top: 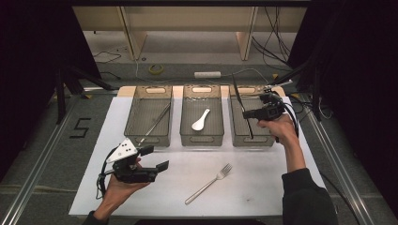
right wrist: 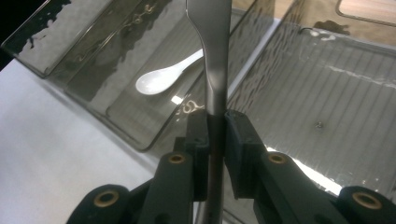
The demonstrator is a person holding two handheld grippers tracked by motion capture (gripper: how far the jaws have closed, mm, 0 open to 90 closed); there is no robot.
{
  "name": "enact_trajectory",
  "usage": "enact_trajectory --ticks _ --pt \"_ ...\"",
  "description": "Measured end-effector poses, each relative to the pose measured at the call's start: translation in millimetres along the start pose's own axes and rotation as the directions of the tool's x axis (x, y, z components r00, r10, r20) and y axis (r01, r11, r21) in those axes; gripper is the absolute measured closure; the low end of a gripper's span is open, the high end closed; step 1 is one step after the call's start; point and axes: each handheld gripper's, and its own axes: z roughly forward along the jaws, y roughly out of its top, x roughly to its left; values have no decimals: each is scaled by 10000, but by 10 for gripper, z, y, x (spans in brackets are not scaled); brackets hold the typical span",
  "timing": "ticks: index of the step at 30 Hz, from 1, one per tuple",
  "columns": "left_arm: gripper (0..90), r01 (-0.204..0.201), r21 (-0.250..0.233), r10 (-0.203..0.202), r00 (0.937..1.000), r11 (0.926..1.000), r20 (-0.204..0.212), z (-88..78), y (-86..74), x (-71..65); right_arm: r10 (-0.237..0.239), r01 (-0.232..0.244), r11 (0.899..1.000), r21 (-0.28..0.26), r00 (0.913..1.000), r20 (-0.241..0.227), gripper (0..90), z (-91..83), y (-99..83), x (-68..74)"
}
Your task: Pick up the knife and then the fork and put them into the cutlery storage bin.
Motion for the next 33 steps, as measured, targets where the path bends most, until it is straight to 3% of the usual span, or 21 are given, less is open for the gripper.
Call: enact_trajectory --ticks 13,15,26,33 --pt "165 14 -32 -14 10000 10000 45 14 0 -14 812 -794 9965 -258 9934 814 811 131 63 -205" --pt "165 -23 10 23 10000 10000 53 15 0 -17 940 -916 9952 -347 9926 769 810 150 68 -222" --pt "165 -75 31 75 9999 10000 104 15 3 -30 1033 -1018 9947 -175 9836 1480 810 321 36 -240" --pt "165 -93 34 92 9999 10000 110 20 3 -41 1065 -1085 9941 35 9808 1636 810 426 -33 -243"
